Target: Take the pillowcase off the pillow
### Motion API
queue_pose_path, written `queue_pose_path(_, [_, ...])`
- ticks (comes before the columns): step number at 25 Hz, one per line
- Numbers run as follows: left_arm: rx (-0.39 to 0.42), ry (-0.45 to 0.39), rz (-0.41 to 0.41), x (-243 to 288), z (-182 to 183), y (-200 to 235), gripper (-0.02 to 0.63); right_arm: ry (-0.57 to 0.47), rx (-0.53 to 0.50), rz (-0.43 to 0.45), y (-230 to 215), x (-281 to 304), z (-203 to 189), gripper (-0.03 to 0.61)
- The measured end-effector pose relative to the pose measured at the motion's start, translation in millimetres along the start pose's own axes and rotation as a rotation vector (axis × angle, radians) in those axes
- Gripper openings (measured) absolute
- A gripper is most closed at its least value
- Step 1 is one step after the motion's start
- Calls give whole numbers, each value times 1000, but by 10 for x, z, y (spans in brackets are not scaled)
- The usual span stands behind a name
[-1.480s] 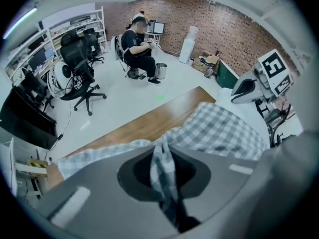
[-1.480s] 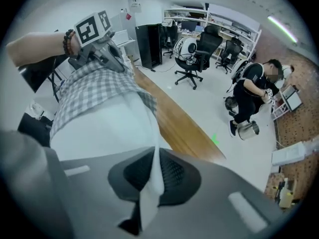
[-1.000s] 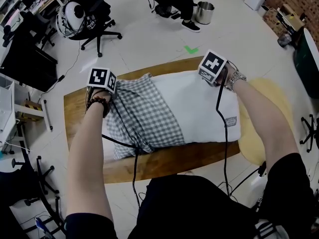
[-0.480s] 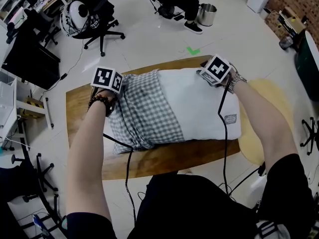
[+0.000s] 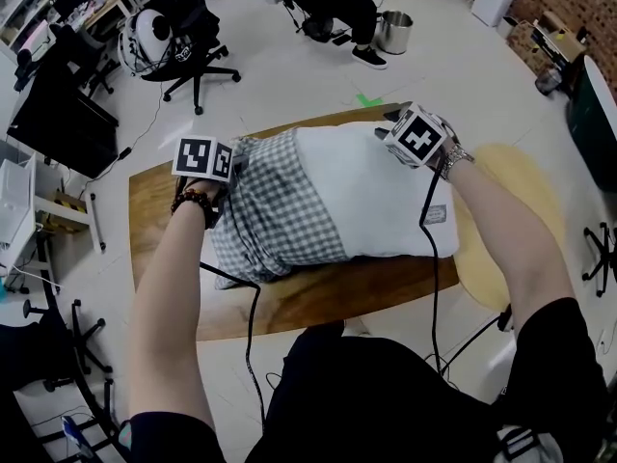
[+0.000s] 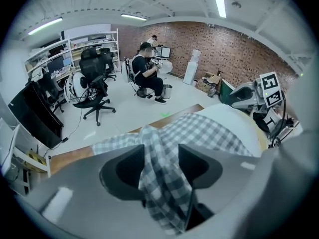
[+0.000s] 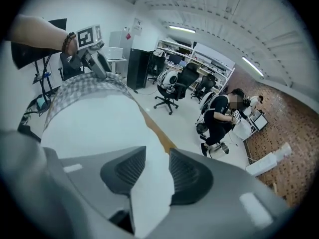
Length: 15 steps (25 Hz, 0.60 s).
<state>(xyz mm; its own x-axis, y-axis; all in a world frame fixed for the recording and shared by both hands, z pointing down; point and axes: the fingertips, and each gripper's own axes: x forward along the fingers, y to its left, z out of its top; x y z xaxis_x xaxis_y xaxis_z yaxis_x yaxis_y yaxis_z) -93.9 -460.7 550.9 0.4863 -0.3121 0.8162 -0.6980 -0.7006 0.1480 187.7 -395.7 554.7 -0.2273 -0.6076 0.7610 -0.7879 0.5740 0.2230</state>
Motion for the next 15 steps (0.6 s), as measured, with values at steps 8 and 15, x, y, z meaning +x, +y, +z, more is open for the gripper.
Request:
queue_pose_path(8, [17,-48,41,-280,-271,-374,222,-38,-50,6,429,-335,-119,146])
queue_pose_path(15, [14,-76,66,-454,-721,-715,222,-41,-91,27,947,-582,-371,146])
